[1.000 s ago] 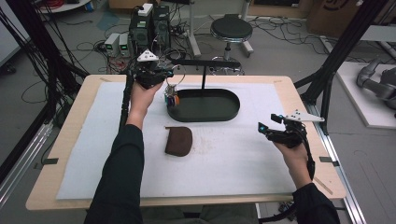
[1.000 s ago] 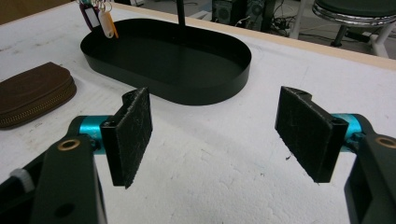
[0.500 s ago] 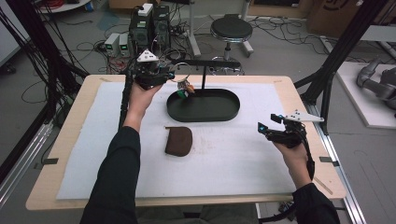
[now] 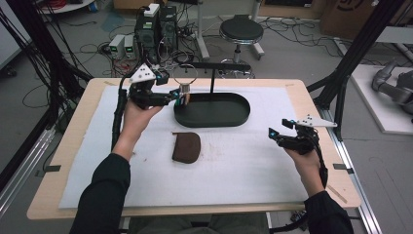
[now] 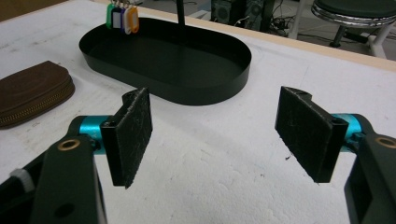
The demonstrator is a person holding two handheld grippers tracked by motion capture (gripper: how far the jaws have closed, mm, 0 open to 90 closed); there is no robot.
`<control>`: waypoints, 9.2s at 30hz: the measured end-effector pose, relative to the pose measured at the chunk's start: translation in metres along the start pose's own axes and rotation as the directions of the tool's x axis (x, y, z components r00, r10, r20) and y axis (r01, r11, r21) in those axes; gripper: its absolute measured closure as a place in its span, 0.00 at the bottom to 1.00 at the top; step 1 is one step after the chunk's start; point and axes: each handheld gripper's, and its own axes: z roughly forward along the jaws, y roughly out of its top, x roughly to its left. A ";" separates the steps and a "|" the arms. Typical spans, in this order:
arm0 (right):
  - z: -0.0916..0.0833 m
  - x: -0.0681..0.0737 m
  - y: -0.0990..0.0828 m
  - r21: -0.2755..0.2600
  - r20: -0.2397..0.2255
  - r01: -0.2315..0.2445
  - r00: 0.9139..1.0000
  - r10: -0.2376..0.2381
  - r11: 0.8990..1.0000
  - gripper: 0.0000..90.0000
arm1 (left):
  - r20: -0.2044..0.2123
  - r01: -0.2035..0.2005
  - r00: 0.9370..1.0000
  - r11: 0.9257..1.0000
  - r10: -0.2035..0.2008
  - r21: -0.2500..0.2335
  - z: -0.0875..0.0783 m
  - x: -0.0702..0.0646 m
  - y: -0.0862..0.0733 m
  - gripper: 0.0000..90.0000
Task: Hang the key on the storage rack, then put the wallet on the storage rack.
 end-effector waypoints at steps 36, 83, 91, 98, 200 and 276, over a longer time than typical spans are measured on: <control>-0.006 0.004 -0.004 -0.002 0.012 -0.003 1.000 0.003 1.000 0.31 | 0.040 0.095 0.995 0.995 -0.096 0.033 -0.077 -0.051 -0.102 0.26; -0.002 0.008 -0.003 -0.003 0.019 0.028 0.999 -0.028 1.000 0.31 | 0.048 0.317 0.938 0.908 -0.342 0.273 -0.001 -0.047 -0.111 0.56; -0.004 0.006 -0.003 -0.006 0.017 0.028 0.999 -0.028 1.000 0.31 | -0.010 0.355 0.929 0.881 -0.371 0.314 -0.019 -0.077 -0.126 0.58; -0.003 0.008 -0.003 -0.009 0.019 0.035 0.999 -0.035 0.999 0.31 | -0.035 0.434 0.894 0.842 -0.447 0.320 -0.019 -0.079 -0.135 0.57; 0.063 0.112 -0.005 0.039 -0.791 0.407 0.570 -0.220 0.913 0.76 | 0.563 -0.130 0.819 0.991 0.116 -0.016 -0.019 -0.130 -0.085 0.58; -0.006 0.030 0.019 -0.186 -0.214 0.097 0.967 -0.137 0.978 0.31 | 0.273 -0.005 0.962 0.999 -0.004 0.032 0.079 -0.043 -0.029 0.75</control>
